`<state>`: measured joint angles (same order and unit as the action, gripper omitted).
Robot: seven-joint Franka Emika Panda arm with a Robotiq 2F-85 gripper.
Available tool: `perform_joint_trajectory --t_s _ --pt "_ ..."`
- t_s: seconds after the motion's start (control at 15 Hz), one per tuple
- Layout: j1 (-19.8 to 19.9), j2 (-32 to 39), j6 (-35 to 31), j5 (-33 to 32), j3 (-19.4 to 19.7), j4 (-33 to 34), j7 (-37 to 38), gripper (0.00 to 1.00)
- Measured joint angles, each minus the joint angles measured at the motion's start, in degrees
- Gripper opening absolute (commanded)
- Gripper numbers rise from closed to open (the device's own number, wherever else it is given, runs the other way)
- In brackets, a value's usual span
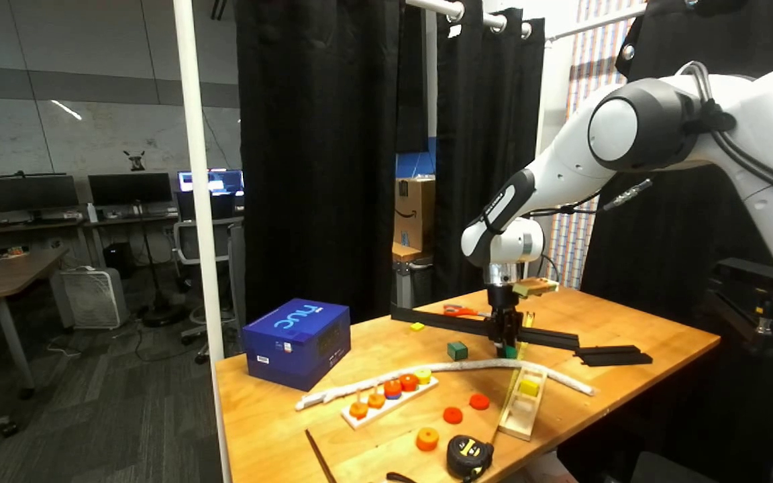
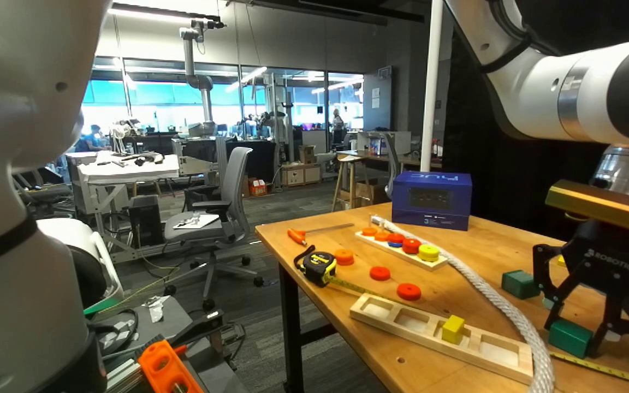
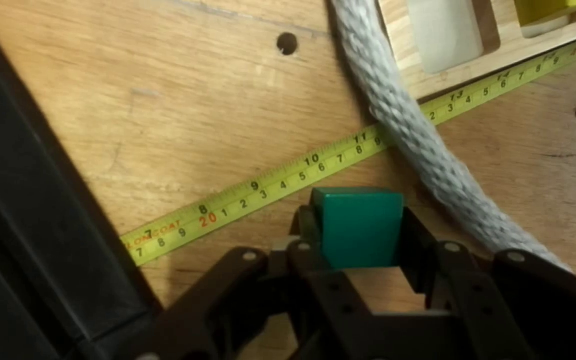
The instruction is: Put the right green square block at the left of the yellow square block on the wooden board
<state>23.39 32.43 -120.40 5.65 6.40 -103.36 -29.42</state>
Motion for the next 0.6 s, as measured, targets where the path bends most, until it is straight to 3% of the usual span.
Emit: perform_joint_trajectory --t_s 0.6 --pt "-2.4 -3.5 3.2 0.1 -0.4 0.0 6.8 0.24"
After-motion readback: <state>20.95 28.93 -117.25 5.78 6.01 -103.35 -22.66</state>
